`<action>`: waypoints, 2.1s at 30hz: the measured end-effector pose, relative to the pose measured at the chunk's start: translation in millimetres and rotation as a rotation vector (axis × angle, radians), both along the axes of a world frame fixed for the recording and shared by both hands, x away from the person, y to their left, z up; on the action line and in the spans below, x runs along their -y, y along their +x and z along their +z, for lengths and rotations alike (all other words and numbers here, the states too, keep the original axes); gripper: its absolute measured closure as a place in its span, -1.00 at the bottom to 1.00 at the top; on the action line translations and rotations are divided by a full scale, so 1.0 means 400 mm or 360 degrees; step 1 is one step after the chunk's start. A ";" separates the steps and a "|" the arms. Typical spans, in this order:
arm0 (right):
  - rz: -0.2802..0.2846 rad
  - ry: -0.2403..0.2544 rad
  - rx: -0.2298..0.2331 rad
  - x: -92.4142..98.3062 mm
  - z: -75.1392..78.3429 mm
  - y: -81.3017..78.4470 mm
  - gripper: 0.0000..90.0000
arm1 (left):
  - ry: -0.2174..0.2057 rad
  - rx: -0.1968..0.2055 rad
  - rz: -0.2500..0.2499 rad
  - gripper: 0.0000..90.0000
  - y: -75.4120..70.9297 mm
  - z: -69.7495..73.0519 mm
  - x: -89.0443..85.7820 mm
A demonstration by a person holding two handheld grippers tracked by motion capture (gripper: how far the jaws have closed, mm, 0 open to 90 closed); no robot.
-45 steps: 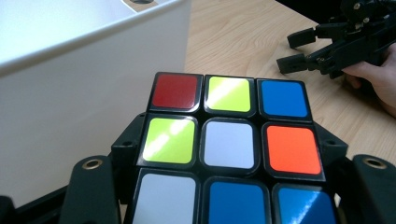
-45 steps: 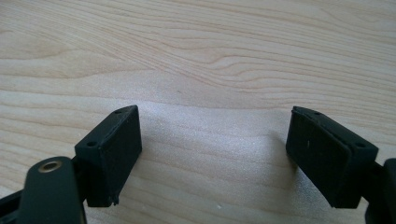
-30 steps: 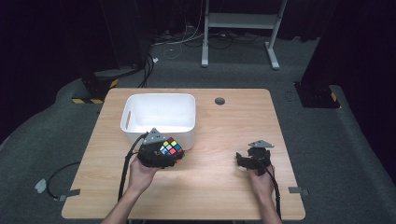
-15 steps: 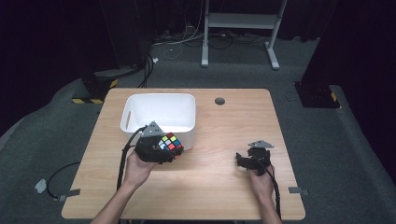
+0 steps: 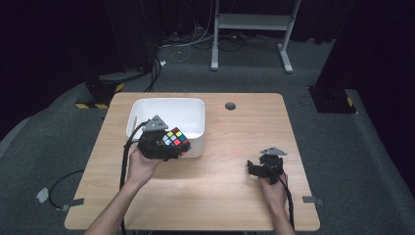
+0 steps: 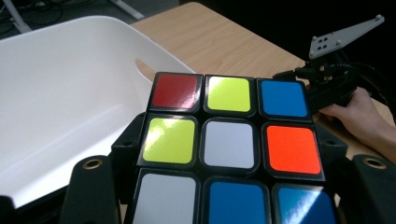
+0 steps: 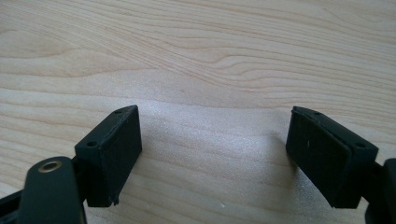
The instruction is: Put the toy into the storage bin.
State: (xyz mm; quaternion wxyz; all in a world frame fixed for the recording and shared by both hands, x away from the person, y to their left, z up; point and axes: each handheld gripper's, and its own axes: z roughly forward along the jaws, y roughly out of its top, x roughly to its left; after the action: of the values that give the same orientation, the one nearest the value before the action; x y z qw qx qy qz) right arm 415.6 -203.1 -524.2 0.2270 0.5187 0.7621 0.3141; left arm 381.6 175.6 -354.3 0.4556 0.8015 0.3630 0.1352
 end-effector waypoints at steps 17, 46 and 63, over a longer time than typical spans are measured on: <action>0.0007 -0.0003 0.0002 0.000 0.000 0.000 -0.60 | -0.0079 0.0023 0.0044 -0.26 0.052 0.044 -0.007; 0.0010 -0.0002 0.0001 -0.001 0.000 0.000 -0.60 | -0.0120 -0.0016 0.0151 -0.26 0.182 0.099 -0.015; 0.0008 0.0000 0.0001 -0.002 0.000 -0.001 -0.59 | -0.0022 0.0009 0.0183 -0.26 0.243 0.145 -0.018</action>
State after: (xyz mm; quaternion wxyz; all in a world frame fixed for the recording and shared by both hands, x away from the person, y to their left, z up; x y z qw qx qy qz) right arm 415.3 -202.4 -524.2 0.2264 0.5169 0.7632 0.3148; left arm 478.8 182.8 -296.3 0.4537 0.7758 0.4080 0.1608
